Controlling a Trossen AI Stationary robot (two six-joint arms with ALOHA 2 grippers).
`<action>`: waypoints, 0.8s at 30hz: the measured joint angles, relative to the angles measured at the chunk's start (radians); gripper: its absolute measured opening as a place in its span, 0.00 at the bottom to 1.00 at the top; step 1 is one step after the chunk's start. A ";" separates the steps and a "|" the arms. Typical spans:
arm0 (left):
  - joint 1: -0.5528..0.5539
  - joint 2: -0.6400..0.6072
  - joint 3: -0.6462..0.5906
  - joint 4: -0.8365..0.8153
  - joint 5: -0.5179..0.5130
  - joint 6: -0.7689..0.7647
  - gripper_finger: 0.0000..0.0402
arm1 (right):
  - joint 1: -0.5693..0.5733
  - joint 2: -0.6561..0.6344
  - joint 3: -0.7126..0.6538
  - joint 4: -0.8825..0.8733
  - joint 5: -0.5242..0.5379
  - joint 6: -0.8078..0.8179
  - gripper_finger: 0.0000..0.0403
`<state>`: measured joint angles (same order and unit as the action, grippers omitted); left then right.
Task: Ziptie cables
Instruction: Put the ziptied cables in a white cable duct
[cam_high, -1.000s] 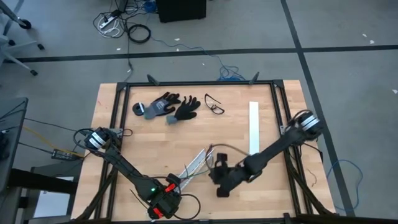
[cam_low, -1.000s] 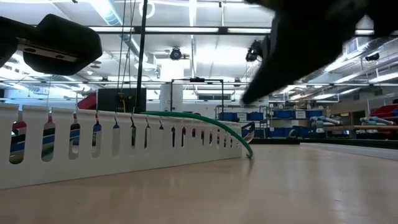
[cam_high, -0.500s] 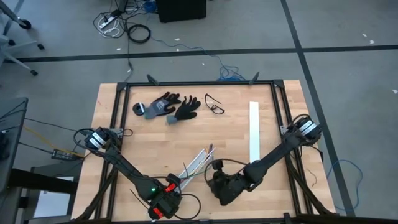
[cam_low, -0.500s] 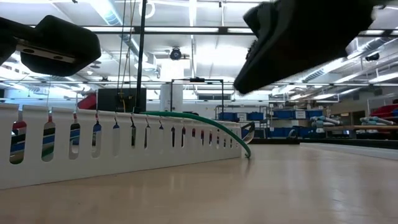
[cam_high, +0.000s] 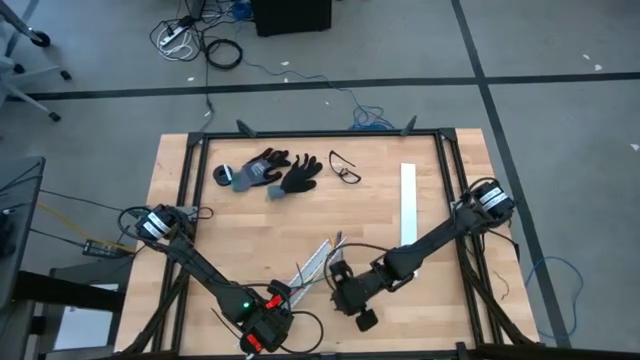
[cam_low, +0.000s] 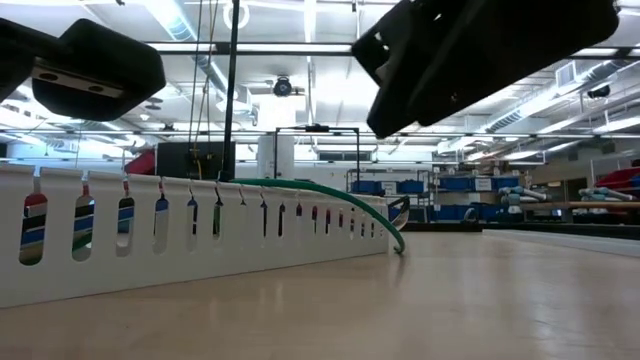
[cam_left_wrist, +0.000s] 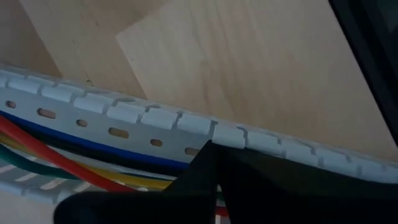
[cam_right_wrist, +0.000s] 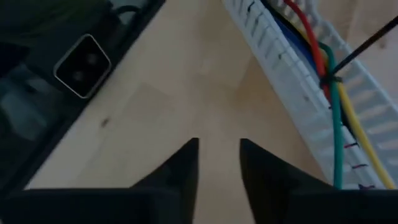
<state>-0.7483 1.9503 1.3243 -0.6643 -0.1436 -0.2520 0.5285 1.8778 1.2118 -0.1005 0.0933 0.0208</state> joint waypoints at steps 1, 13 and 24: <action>0.000 0.000 0.000 0.000 0.000 0.001 0.00 | -0.002 0.000 0.000 0.002 -0.027 0.005 0.31; 0.000 0.000 0.002 0.003 -0.011 0.009 0.00 | -0.005 0.102 -0.004 -0.018 0.153 0.035 0.07; 0.000 0.000 0.002 0.018 -0.008 0.010 0.00 | -0.046 0.102 -0.028 -0.082 0.488 0.085 0.00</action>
<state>-0.7486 1.9503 1.3258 -0.6464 -0.1516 -0.2420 0.4824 1.9800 1.1835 -0.1825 0.5811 0.1062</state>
